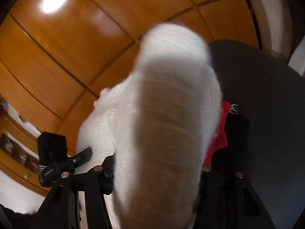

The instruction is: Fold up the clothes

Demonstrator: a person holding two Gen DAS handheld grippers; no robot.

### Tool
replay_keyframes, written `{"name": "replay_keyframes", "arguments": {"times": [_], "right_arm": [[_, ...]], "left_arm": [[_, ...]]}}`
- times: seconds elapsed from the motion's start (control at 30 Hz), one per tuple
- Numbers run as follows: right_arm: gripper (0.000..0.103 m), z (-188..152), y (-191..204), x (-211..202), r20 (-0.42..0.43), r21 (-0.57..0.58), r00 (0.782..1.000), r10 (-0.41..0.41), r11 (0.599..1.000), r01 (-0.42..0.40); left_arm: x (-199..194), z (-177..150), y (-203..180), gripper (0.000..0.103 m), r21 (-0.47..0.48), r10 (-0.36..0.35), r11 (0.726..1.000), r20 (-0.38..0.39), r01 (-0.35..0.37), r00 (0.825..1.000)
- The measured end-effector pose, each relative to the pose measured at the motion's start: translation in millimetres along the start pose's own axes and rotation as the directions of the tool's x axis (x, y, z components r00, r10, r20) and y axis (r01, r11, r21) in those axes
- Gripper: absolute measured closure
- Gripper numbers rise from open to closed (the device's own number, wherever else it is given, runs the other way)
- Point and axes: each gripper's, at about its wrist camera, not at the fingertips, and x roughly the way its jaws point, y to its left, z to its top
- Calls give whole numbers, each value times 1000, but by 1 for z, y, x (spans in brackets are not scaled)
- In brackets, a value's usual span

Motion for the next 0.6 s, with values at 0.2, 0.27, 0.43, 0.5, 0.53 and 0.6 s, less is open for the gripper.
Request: {"name": "replay_keyframes", "arguments": {"times": [0.2,0.27,0.43,0.5,0.53,0.6], "right_arm": [[31,2,0,-22,27,37,997,-71,997,70],[27,0,6,-32,42,31,994,-97,995,96],[28,8,35,-56,155,-53,961,-231,969,241],[35,-3,66,-73,249,-167,918,-310,919,356],[42,-12,87,-81,294,-237,906,-305,895,378],[48,-32,125,-91,346,-368,896,-278,838,402]], "left_arm": [[-8,4,-31,47,50,71,996,-22,-69,997],[-21,2,-33,47,58,106,993,-26,-104,994],[-49,-9,-47,47,97,219,971,15,-219,976],[-58,-12,-53,47,128,248,959,59,-254,967],[-64,-13,-57,51,139,261,952,89,-272,961],[-77,-13,-65,51,163,254,946,160,-280,954]]}}
